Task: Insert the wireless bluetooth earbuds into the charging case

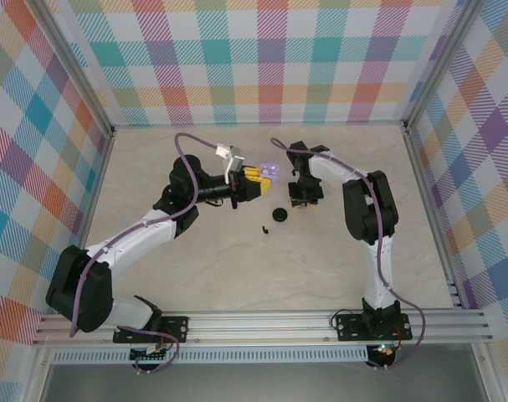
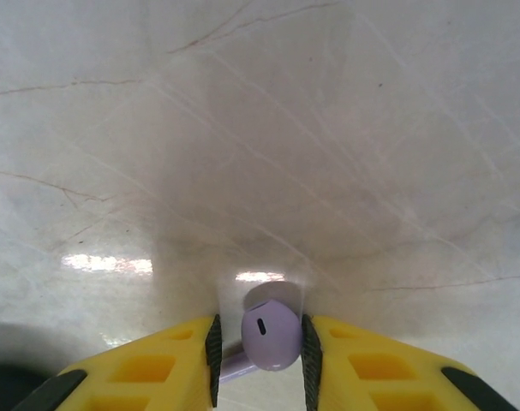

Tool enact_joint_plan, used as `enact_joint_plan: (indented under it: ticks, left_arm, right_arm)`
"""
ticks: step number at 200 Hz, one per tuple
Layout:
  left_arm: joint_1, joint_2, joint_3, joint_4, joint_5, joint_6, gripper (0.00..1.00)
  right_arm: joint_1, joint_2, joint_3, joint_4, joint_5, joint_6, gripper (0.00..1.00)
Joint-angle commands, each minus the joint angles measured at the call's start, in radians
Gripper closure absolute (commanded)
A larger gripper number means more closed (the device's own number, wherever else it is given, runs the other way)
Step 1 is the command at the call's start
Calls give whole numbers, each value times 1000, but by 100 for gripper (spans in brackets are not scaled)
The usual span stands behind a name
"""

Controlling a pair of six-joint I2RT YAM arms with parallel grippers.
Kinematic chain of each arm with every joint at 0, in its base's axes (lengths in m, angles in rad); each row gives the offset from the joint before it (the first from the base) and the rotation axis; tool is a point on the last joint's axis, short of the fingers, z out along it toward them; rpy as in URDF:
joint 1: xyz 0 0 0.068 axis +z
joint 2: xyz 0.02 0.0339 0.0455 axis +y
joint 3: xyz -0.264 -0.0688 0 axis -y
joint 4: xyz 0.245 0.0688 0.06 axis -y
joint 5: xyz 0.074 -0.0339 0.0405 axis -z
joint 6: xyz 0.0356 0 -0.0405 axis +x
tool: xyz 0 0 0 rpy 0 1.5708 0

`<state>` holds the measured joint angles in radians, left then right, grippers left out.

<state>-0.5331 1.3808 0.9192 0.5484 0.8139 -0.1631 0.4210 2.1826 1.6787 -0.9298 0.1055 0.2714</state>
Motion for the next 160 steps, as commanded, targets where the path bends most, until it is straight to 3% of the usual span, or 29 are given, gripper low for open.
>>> enact_joint_plan:
  ticks: [1, 57, 128, 160]
  left_arm:
    - [6, -9, 9, 9, -2, 16, 100]
    - [4, -8, 8, 14, -2, 15, 100]
    - [4, -8, 8, 17, 0, 15, 100]
    - [4, -8, 7, 17, 0, 14, 100]
  right_arm:
    - [9, 29, 12, -26, 21, -6, 68]
    - [9, 54, 21, -13, 60, -12, 77]
    - [8, 77, 36, -10, 70, -22, 70]
    - [9, 83, 38, -5, 71, -23, 76]
